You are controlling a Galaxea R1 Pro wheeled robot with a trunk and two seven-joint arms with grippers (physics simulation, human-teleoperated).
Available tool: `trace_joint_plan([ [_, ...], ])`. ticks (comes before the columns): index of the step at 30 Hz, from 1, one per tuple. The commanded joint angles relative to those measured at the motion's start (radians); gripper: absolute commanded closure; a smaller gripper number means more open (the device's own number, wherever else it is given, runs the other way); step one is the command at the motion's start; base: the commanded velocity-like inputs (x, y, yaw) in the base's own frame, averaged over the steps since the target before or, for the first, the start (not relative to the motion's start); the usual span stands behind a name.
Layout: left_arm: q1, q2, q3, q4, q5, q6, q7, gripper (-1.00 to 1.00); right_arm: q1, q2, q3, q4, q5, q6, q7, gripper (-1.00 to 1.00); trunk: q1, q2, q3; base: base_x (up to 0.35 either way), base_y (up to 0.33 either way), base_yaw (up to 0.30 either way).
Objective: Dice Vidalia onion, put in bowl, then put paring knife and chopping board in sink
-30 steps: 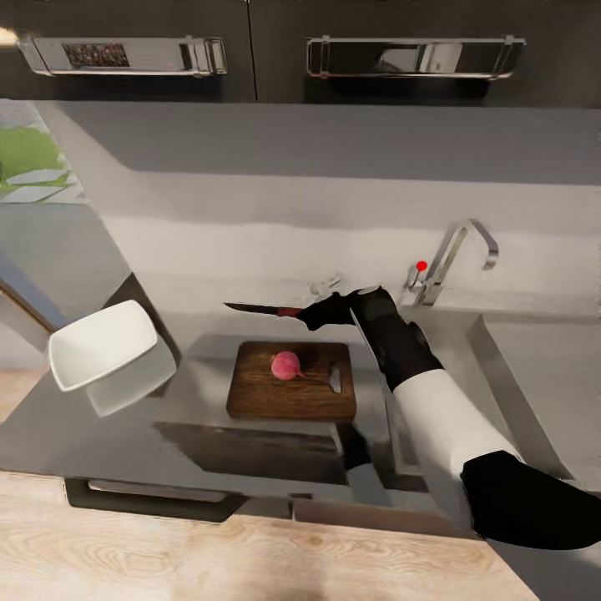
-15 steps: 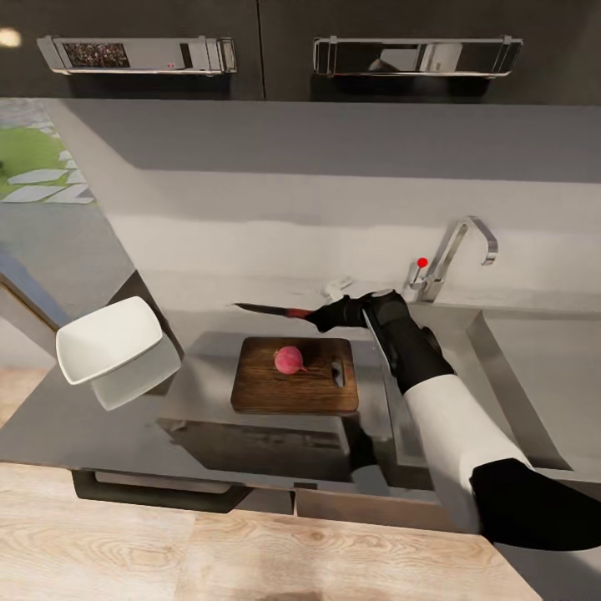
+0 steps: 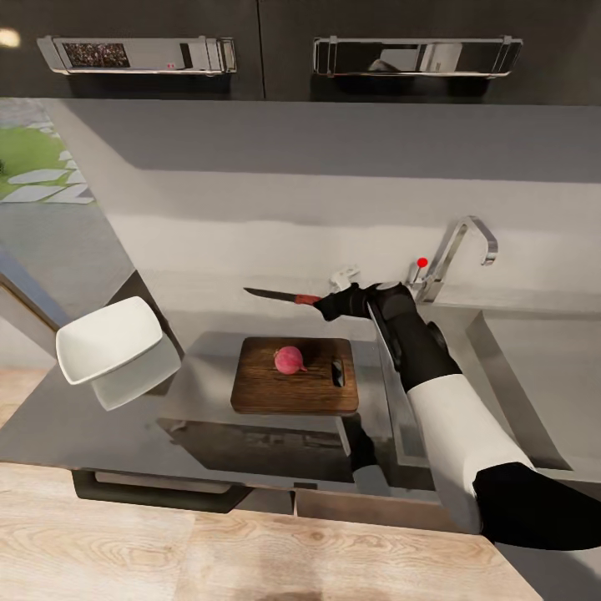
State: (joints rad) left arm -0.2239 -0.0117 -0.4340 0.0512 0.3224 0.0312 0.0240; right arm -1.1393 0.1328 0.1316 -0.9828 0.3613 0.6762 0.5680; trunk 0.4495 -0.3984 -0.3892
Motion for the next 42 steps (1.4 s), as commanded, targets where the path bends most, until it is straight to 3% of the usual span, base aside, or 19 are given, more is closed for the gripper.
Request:
trace_joint_plan([
  [1, -0.001, -0.001, -0.008, 0.001, 0.009, -0.004, 0.002, -1.00, -0.001, 0.000, -0.001, -0.007, 0.010, 0.002, 0.002, 1.00, 0.001, -0.002, -0.002, 0.000, 0.000, 0.000],
  [4, -0.001, -0.001, -0.008, 0.001, 0.009, -0.021, 0.002, -1.00, -0.001, 0.000, -0.001, -0.024, 0.010, 0.002, -0.013, 1.00, 0.001, -0.002, -0.002, 0.000, 0.000, 0.000],
  [5, -0.001, -0.001, -0.008, 0.001, 0.009, -0.034, 0.002, -1.00, -0.001, 0.000, -0.001, -0.108, 0.010, 0.002, -0.016, 1.00, 0.001, -0.002, -0.002, 0.000, 0.000, 0.000],
  [32, -0.001, -0.001, -0.008, 0.001, 0.009, -0.034, 0.002, -1.00, -0.001, 0.000, -0.001, -0.108, 0.010, 0.002, -0.016, 1.00, 0.001, -0.002, -0.002, 0.000, 0.000, 0.000],
  [33, -0.001, -0.001, -0.009, 0.002, 0.008, -0.036, 0.001, -1.00, -0.001, 0.000, 0.006, -0.127, 0.033, 0.003, -0.055, 1.00, 0.001, -0.002, -0.002, -0.063, 0.000, 0.000],
  [34, -0.001, -0.001, -0.012, 0.002, 0.005, -0.046, 0.001, -1.00, -0.001, 0.021, 0.048, -0.162, 0.158, 0.003, -0.153, 1.00, 0.001, -0.002, -0.002, -0.161, 0.000, 0.000],
  [37, -0.001, -0.002, -0.017, 0.001, 0.002, -0.060, 0.001, -1.00, -0.001, 0.042, 0.098, -0.203, 0.306, 0.004, -0.269, 1.00, 0.001, -0.002, -0.002, -0.241, 0.000, 0.000],
  [39, -0.001, -0.002, -0.019, 0.001, 0.000, -0.064, 0.001, -1.00, -0.001, 0.042, 0.115, -0.214, 0.354, 0.005, -0.307, 1.00, 0.001, -0.002, -0.002, -0.309, 0.000, 0.000],
  [42, 0.000, -0.002, -0.020, 0.001, 0.000, -0.065, 0.001, -1.00, 0.000, 0.042, 0.121, -0.213, 0.373, 0.005, -0.322, 1.00, 0.001, -0.002, -0.002, -0.330, 0.000, 0.000],
])
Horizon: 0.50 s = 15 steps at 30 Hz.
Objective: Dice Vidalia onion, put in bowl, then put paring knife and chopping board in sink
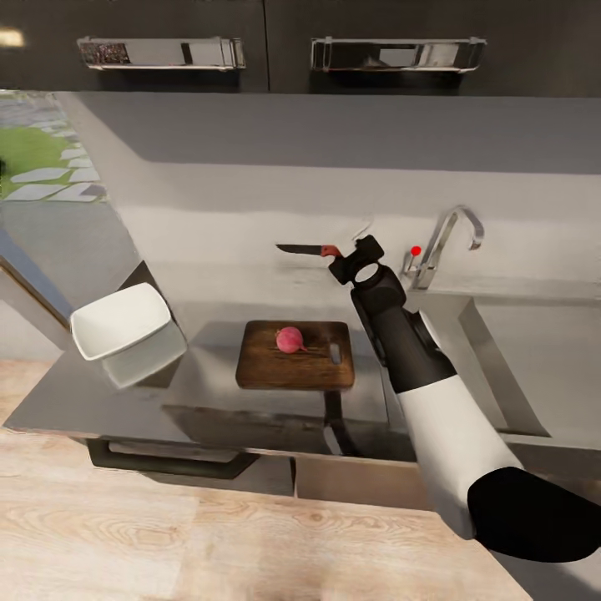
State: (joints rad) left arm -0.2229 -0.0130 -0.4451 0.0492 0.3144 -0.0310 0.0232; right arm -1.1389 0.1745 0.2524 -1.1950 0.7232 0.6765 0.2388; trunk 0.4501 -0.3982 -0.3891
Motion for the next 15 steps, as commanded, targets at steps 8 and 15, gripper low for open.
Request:
trace_joint_plan([
  [8, -0.001, -0.001, -0.009, 0.003, 0.008, -0.004, 0.001, -1.00, -0.001, 0.000, 0.002, 0.005, 0.015, 0.003, 0.005, 1.00, 0.000, -0.002, -0.002, -0.335, 0.000, 0.000],
  [15, -0.001, -0.001, -0.009, -0.002, 0.007, -0.004, 0.001, -1.00, -0.001, 0.000, 0.002, 0.010, 0.017, 0.003, 0.000, 1.00, 0.000, -0.002, -0.002, -0.284, 0.000, 0.000],
])
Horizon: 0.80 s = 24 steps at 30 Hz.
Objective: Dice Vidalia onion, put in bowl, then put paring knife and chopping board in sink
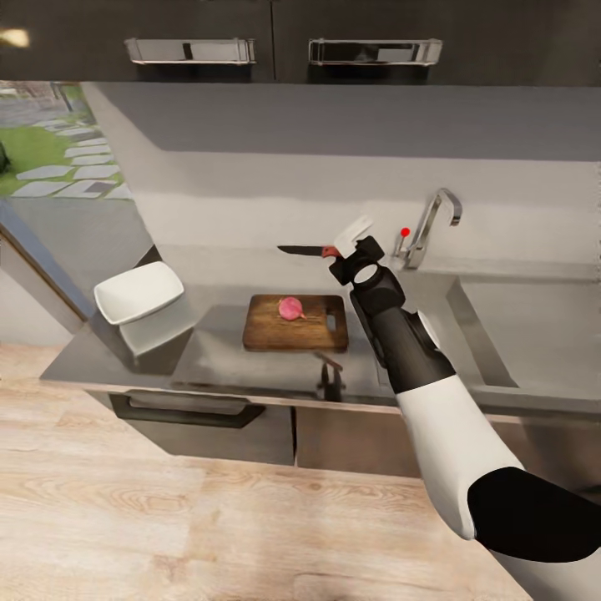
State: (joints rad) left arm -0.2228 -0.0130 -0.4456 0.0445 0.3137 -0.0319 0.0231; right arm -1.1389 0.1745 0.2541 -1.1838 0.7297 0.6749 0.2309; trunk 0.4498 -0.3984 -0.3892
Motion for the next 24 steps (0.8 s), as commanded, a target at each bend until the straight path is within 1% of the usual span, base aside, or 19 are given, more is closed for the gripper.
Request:
trace_joint_plan([
  [1, -0.001, -0.001, -0.008, 0.002, 0.008, -0.003, 0.001, -1.00, -0.001, 0.000, 0.001, 0.000, 0.011, 0.004, -0.001, 1.00, 0.000, -0.002, -0.002, -0.100, 0.000, 0.000],
  [2, -0.001, -0.001, -0.008, 0.002, 0.007, -0.003, 0.001, -1.00, -0.001, 0.000, 0.001, 0.000, 0.012, 0.004, -0.008, 1.00, 0.000, -0.002, -0.002, -0.080, 0.000, 0.000],
  [5, -0.002, -0.001, -0.010, -0.001, 0.007, -0.003, 0.001, -1.00, -0.001, 0.000, 0.001, 0.008, 0.012, 0.002, -0.085, 1.00, 0.000, -0.002, -0.002, -0.037, 0.000, 0.000],
  [6, -0.002, -0.001, -0.014, -0.005, 0.006, -0.003, 0.001, -1.00, -0.001, 0.000, 0.003, 0.023, 0.012, 0.000, -0.151, 1.00, 0.000, -0.002, -0.002, -0.013, 0.000, 0.000],
  [7, -0.001, -0.001, -0.022, -0.014, 0.006, -0.003, 0.001, -1.00, -0.001, 0.000, 0.033, 0.063, 0.012, -0.003, -0.266, 1.00, 0.000, -0.002, -0.002, -0.004, 0.000, 0.000],
  [8, -0.001, -0.001, -0.024, -0.019, 0.006, -0.003, 0.001, -1.00, -0.001, 0.000, 0.056, 0.084, 0.011, -0.005, -0.309, 1.00, 0.000, -0.002, -0.002, -0.003, 0.000, 0.000],
  [9, -0.001, -0.001, -0.024, -0.022, 0.005, -0.003, 0.001, -1.00, -0.001, 0.000, 0.068, 0.096, 0.011, -0.007, -0.330, 1.00, 0.000, -0.002, -0.002, -0.002, 0.000, 0.000],
  [10, -0.001, -0.001, -0.025, -0.026, 0.005, -0.003, 0.001, -1.00, -0.001, 0.000, 0.092, 0.121, 0.010, -0.017, -0.374, 1.00, 0.000, -0.002, -0.002, -0.001, 0.000, 0.000],
  [12, -0.002, -0.001, -0.026, -0.030, 0.005, -0.003, 0.001, -1.00, -0.001, 0.000, 0.129, 0.178, 0.008, -0.060, -0.470, 1.00, 0.000, -0.002, -0.002, 0.000, 0.000, 0.000],
  [13, -0.002, -0.001, -0.027, -0.031, 0.005, -0.003, 0.001, -1.00, -0.001, 0.000, 0.144, 0.233, 0.007, -0.099, -0.544, 1.00, 0.000, -0.002, -0.002, 0.000, 0.000, 0.000],
  [14, -0.002, -0.001, -0.027, -0.032, 0.005, -0.003, 0.001, -1.00, -0.001, 0.000, 0.156, 0.316, 0.006, -0.145, -0.644, 1.00, 0.000, -0.002, -0.002, 0.000, 0.000, 0.000],
  [15, -0.001, -0.001, -0.027, -0.032, 0.005, -0.003, 0.001, -1.00, -0.001, 0.000, 0.160, 0.336, 0.006, -0.155, -0.669, 1.00, 0.000, -0.002, -0.002, 0.000, 0.000, 0.000],
  [16, -0.001, -0.001, -0.027, -0.032, 0.005, -0.003, 0.002, -1.00, -0.001, 0.000, 0.171, 0.371, 0.006, -0.174, -0.717, 1.00, 0.000, -0.002, -0.002, 0.000, 0.000, 0.000],
  [18, -0.001, -0.001, -0.027, -0.034, 0.005, -0.003, 0.002, -1.00, -0.001, 0.000, 0.204, 0.424, 0.005, -0.208, -0.792, 1.00, 0.000, -0.002, -0.002, 0.000, 0.000, 0.000],
  [19, -0.001, -0.001, -0.027, -0.035, 0.005, -0.003, 0.002, -1.00, -0.001, 0.000, 0.219, 0.439, 0.003, -0.221, -0.819, 1.00, 0.000, -0.002, -0.002, 0.000, 0.000, 0.000],
  [21, -0.002, -0.001, -0.027, -0.038, 0.005, -0.003, 0.002, -1.00, -0.001, 0.000, 0.233, 0.452, -0.004, -0.232, -0.853, 1.00, 0.000, -0.002, -0.002, 0.000, 0.000, 0.000],
  [23, -0.002, -0.001, -0.027, -0.039, 0.005, -0.003, 0.002, -1.00, -0.001, 0.000, 0.243, 0.460, -0.017, -0.242, -0.904, 1.00, 0.000, -0.002, -0.002, 0.000, 0.000, 0.000],
  [24, -0.002, -0.001, -0.027, -0.040, 0.005, -0.003, 0.002, -1.00, -0.001, 0.000, 0.244, 0.461, -0.022, -0.244, -0.917, 1.00, 0.000, -0.002, -0.002, 0.000, 0.000, 0.000],
])
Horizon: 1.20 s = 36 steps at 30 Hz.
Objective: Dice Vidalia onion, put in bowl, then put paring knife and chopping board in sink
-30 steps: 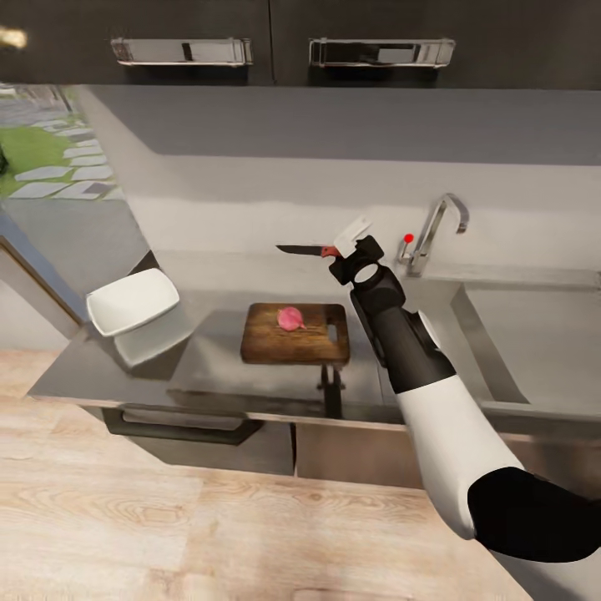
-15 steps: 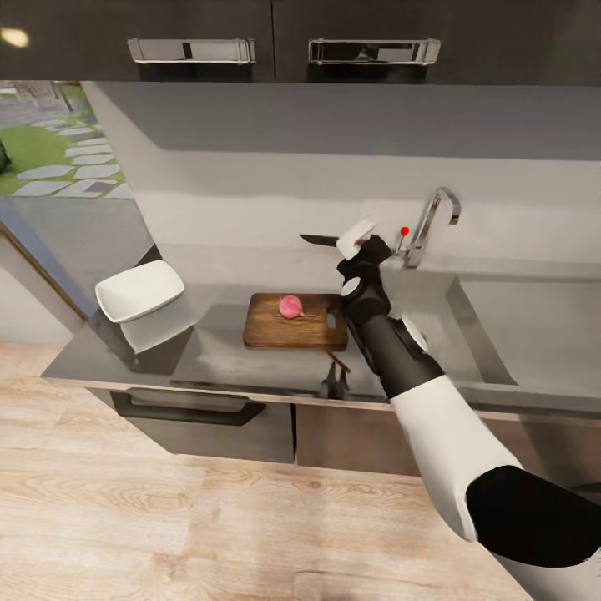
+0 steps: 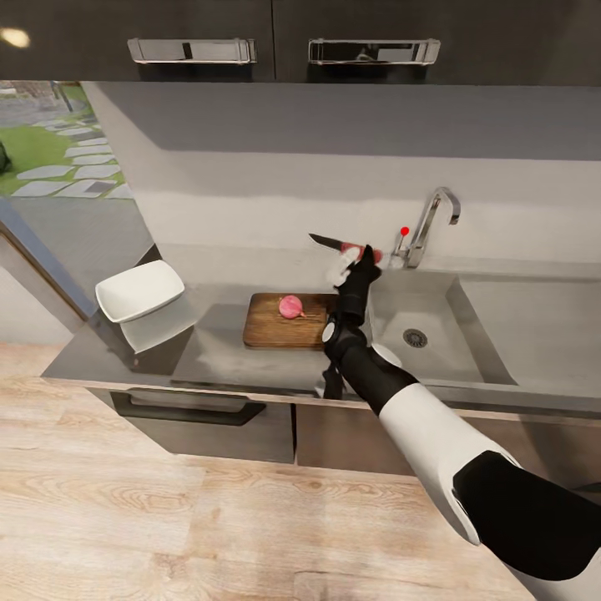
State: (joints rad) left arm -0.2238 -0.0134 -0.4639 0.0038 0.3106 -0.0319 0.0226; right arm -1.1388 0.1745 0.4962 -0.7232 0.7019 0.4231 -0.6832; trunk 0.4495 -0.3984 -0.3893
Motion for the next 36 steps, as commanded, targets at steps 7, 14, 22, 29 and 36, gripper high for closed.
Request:
trace_joint_plan([
  [7, 0.000, 0.000, -0.009, -0.005, 0.008, -0.003, 0.003, -1.00, -0.001, 0.000, 0.010, 0.005, -0.166, -0.112, -0.139, 1.00, 0.000, -0.002, -0.001, 0.000, 0.000, 0.000],
  [14, -0.001, -0.001, -0.009, -0.008, 0.008, -0.004, 0.003, -1.00, 0.011, 0.000, 0.179, 0.005, -0.244, -0.131, -0.158, 1.00, 0.000, -0.002, -0.001, 0.000, 0.000, 0.000],
  [22, 0.000, -0.001, -0.009, -0.013, 0.008, -0.003, 0.002, -1.00, 0.039, 0.000, 0.399, 0.004, -0.399, -0.129, -0.214, 1.00, 0.000, -0.002, -0.001, 0.000, 0.000, 0.000],
  [29, 0.000, -0.002, -0.009, -0.014, 0.008, -0.004, 0.002, -1.00, 0.050, 0.000, 0.507, -0.005, -0.462, -0.124, -0.308, 1.00, 0.000, -0.002, -0.001, 0.000, 0.000, 0.000],
  [36, 0.000, -0.002, -0.009, -0.020, 0.008, -0.003, 0.002, -1.00, 0.051, 0.000, 0.524, -0.008, -0.489, -0.121, -0.333, 1.00, 0.000, -0.002, -0.001, 0.000, 0.000, 0.000],
])
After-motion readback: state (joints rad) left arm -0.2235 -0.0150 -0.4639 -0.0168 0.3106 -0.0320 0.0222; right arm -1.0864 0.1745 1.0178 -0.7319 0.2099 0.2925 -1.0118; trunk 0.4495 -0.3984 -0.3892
